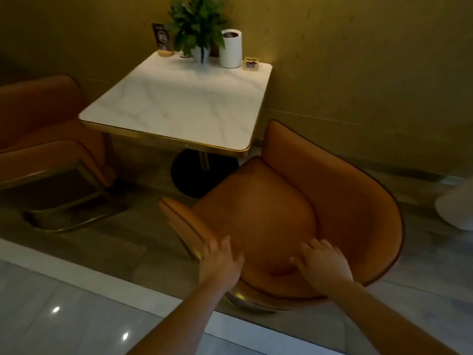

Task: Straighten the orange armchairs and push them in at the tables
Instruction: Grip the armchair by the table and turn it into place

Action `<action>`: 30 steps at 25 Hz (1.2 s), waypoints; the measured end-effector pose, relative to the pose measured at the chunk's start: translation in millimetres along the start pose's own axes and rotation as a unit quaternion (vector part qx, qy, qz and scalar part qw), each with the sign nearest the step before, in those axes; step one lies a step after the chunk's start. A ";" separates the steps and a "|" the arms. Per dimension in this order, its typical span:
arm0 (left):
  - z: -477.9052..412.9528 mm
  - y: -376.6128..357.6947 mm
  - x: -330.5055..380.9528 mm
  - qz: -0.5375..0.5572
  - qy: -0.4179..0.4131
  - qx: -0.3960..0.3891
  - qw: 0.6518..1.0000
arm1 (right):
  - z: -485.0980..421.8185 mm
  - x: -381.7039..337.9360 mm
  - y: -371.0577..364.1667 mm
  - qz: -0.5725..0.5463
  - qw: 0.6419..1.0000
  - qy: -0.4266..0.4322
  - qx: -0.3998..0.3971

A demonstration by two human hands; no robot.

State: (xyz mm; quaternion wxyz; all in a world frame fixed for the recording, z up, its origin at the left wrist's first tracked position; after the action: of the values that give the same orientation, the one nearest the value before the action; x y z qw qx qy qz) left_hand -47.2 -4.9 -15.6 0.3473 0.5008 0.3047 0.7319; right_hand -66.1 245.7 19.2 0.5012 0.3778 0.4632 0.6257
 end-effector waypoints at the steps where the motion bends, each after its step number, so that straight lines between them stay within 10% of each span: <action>1: -6.3 -10.7 1.6 0.014 0.018 -0.010 1.000 | 3.6 8.1 -4.3 0.008 1.000 -0.002 0.007; 15: -44.2 -87.7 -22.3 -0.255 0.030 0.001 0.966 | 24.9 52.0 -53.6 0.037 0.988 -0.007 0.149; 30: -58.8 -80.5 -30.4 -0.259 0.009 0.026 0.965 | 17.9 62.6 -54.8 0.016 0.986 -0.069 0.149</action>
State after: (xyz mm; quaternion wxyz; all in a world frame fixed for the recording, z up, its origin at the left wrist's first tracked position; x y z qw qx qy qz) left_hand -78.6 10.7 -113.7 0.5095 0.4071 0.4457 0.6132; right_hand -47.5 314.3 -27.7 0.4597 0.4980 0.5094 0.5302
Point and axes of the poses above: each hand's wrist, its own z-axis away from the middle knuckle, its own y-axis out of the back of the hand, x = y × z, the point moved 5 cm from there along -z, towards the middle knuckle, and after that the axes turned 3 degrees about z, right-handed, at the moved point
